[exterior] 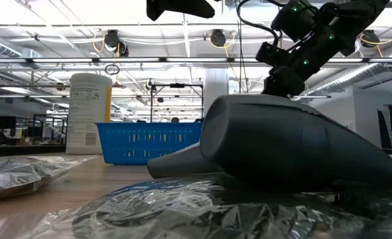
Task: Pick & Place Travel size toiletries
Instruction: Put the right toothpaste into the right yellow bin, then put the toothpaste into the right yellow bin
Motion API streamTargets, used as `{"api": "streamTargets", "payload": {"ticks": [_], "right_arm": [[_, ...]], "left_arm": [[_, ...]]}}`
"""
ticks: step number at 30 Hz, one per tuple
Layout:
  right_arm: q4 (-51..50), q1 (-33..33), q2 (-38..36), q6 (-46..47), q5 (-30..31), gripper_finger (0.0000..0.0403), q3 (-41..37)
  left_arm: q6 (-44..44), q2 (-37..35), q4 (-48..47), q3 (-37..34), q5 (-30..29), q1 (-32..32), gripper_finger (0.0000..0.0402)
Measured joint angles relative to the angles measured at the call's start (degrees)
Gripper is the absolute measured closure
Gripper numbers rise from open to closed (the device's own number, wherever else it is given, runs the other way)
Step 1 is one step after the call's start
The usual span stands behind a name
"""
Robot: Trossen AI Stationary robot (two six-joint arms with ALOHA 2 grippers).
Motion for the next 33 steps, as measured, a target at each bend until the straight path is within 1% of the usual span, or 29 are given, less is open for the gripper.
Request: {"api": "streamTargets", "payload": {"ticks": [6, 16, 19, 22, 26, 30, 33], "right_arm": [[0.0, 0.0, 0.0, 0.0, 0.0, 0.0318, 0.0], [1.3, 0.0, 0.0, 0.1, 0.0, 0.0326, 0.0], [2.5, 0.3, 0.0, 2.7, -0.4, 0.0326, 0.0], [3.5, 0.9, -1.0, 7.3, -5.4, 0.0329, 0.0], [2.8, 3.1, -2.0, 8.0, -15.2, 0.0334, -0.1], [3.4, 7.9, -2.9, 8.0, -23.0, 0.0340, 0.0], [3.2, 13.1, -2.9, 8.0, -26.0, 0.0345, 0.0]], "left_arm": [[0.6, 0.0, 0.0, 0.0, 0.0, 0.0, 0.0241], [0.7, 0.0, 0.0, 0.0, 0.0, 0.0, 0.0241], [0.7, 0.0, 0.0, 0.0, 0.0, 0.0, 0.0241], [0.8, 0.0, 0.0, 0.0, 0.0, 0.0, 0.0241], [1.1, 0.0, -0.1, 0.0, 0.0, 0.0, 0.0241], [1.1, 0.0, -0.2, 0.0, 0.0, 0.0, 0.0241], [1.3, 0.0, -0.2, 0.0, 0.0, 0.0, 0.0241]]}}
